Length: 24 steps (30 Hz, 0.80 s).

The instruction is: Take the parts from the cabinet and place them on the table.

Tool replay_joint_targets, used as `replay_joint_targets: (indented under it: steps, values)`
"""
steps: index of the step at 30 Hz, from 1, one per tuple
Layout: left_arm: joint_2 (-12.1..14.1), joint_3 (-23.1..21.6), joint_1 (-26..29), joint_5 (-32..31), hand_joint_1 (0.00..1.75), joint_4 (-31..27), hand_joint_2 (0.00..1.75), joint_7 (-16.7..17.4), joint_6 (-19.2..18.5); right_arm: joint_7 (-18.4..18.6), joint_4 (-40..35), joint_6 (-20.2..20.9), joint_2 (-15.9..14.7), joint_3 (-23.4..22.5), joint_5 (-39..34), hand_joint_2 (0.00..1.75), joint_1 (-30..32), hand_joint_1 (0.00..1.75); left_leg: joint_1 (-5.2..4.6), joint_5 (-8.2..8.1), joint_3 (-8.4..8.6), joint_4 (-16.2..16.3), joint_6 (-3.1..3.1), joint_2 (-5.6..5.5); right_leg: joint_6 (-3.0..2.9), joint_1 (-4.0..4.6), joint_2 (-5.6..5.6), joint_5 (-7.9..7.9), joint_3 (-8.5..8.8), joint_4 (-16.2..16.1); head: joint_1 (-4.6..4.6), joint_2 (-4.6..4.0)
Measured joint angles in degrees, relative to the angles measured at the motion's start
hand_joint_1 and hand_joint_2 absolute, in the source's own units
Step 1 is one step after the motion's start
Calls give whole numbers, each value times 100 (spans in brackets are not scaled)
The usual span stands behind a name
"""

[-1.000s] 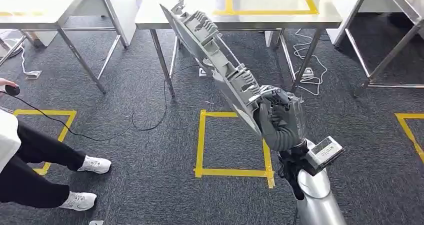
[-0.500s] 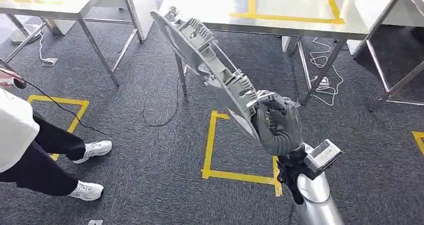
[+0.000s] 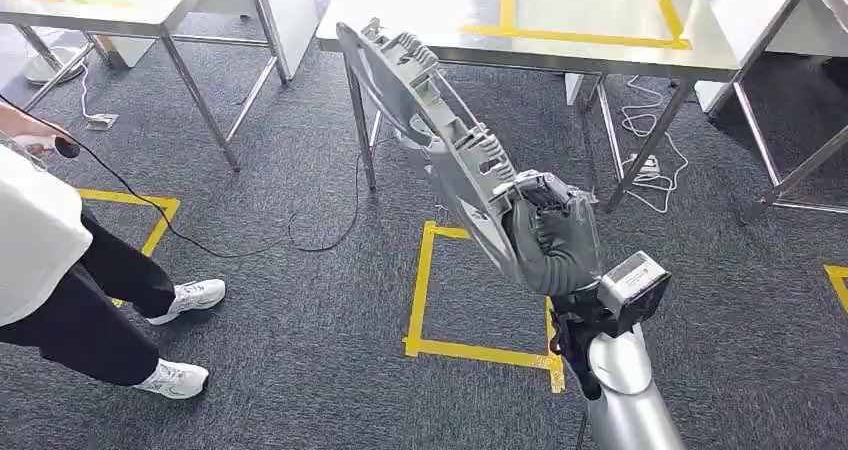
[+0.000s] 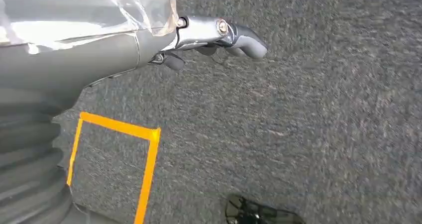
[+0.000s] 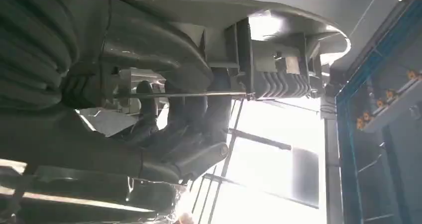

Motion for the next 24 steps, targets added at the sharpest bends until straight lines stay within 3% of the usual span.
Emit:
replay_joint_targets:
  steps: [8,24]
  values:
    - [48,-2,-85,0,0,166,175,-99,72,9,11,-44,0,2,11,175,-1,175,10,0,0,0,-1,1,-2,10,2,-1,-4,1,-2,0]
    - [446,-127,-343,33,0,986,175,-358,175,-66,-24,-363,-85,-125,-15,175,-6,175,13,1,-1,0,-3,1,-2,10,1,-1,-3,1,0,0]
